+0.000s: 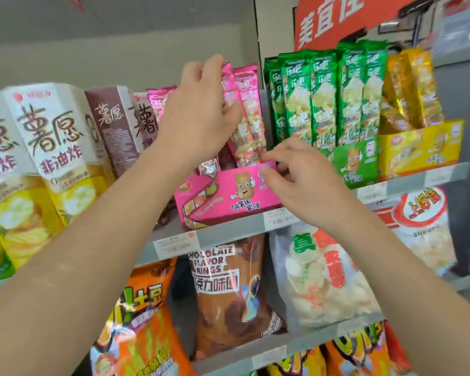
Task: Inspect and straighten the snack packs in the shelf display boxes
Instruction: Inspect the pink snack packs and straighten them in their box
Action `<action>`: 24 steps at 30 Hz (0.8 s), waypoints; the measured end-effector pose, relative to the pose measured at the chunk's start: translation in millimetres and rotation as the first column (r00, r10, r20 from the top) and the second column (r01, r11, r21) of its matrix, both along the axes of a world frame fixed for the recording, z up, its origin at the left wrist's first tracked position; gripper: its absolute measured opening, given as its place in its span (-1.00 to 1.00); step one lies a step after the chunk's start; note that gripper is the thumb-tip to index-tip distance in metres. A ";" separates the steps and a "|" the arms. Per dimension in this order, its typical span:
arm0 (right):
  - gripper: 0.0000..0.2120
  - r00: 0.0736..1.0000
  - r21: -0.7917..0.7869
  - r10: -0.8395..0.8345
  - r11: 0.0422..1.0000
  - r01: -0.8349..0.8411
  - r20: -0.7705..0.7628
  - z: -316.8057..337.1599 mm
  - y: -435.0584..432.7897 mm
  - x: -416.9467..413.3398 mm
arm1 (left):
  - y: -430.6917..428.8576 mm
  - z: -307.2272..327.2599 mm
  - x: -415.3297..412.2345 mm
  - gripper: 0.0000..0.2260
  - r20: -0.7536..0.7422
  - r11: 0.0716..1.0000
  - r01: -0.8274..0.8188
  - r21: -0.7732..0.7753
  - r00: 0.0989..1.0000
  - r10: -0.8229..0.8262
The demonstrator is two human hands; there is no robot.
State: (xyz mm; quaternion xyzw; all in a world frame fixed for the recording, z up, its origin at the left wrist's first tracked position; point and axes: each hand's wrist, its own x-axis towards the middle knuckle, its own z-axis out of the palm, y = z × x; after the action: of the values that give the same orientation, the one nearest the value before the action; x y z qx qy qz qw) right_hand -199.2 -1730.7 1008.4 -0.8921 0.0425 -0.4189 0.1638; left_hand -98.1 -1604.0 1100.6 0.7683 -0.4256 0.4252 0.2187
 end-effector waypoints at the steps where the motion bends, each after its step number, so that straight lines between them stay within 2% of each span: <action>1: -0.70 1.000 0.020 0.002 1.000 -0.002 0.009 1.0 -1.0 0.5 | -2.5 4.5 0.9 -0.51 0.002 0.999 0.033 -0.022 0.999 -0.033; 4: -0.59 0.998 0.078 -0.046 0.996 0.043 0.038 9.3 0.0 4.9 | -13.0 18.6 0.0 -0.60 -0.059 0.979 0.186 -0.077 0.980 -0.191; 6: -0.43 0.983 0.026 -0.183 0.983 0.182 0.015 16.2 4.9 12.4 | -18.8 27.3 0.8 -0.62 -0.188 0.957 0.277 -0.082 0.939 -0.288; 8: -0.42 0.957 -0.026 -0.289 0.957 0.290 0.034 20.2 9.6 21.1 | -21.2 39.2 6.9 -0.62 -0.262 0.946 0.317 -0.071 0.909 -0.325; 10: -0.52 0.942 -0.039 -0.328 0.943 0.331 0.073 20.8 14.2 27.5 | -20.8 52.8 16.1 -0.63 -0.191 0.967 0.255 -0.012 0.949 -0.253; 13: -0.63 0.935 -0.045 -0.341 0.937 0.347 0.102 21.4 16.0 30.9 | -22.2 70.8 31.0 -0.58 0.014 0.969 0.034 0.243 0.999 -0.038; 14: -0.64 0.935 -0.051 -0.340 0.937 0.346 0.102 22.4 16.0 31.0 | -23.5 74.9 34.1 -0.58 -0.004 0.943 -0.003 0.332 1.000 0.004; 16: -0.64 0.937 -0.057 -0.340 0.937 0.345 0.085 25.0 15.5 30.9 | -25.5 80.3 36.4 -0.71 -0.091 0.903 0.029 0.429 0.996 0.011; 19: -0.64 0.935 -0.038 -0.347 0.936 0.350 0.075 26.3 14.7 30.0 | -26.0 85.2 39.9 -0.88 -0.149 0.925 0.103 0.367 0.988 -0.051; 24: -0.64 0.944 -0.007 -0.326 0.945 0.327 0.059 26.3 16.0 31.9 | -29.5 83.9 44.1 -0.91 -0.086 0.948 0.052 0.313 0.996 -0.026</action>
State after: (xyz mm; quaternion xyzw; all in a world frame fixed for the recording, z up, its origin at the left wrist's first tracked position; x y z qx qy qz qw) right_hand -167.3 -1714.7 1034.7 -0.8619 0.1814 -0.4657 0.0860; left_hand -54.0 -1633.5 1184.5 0.8013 -0.4937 0.3162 0.1189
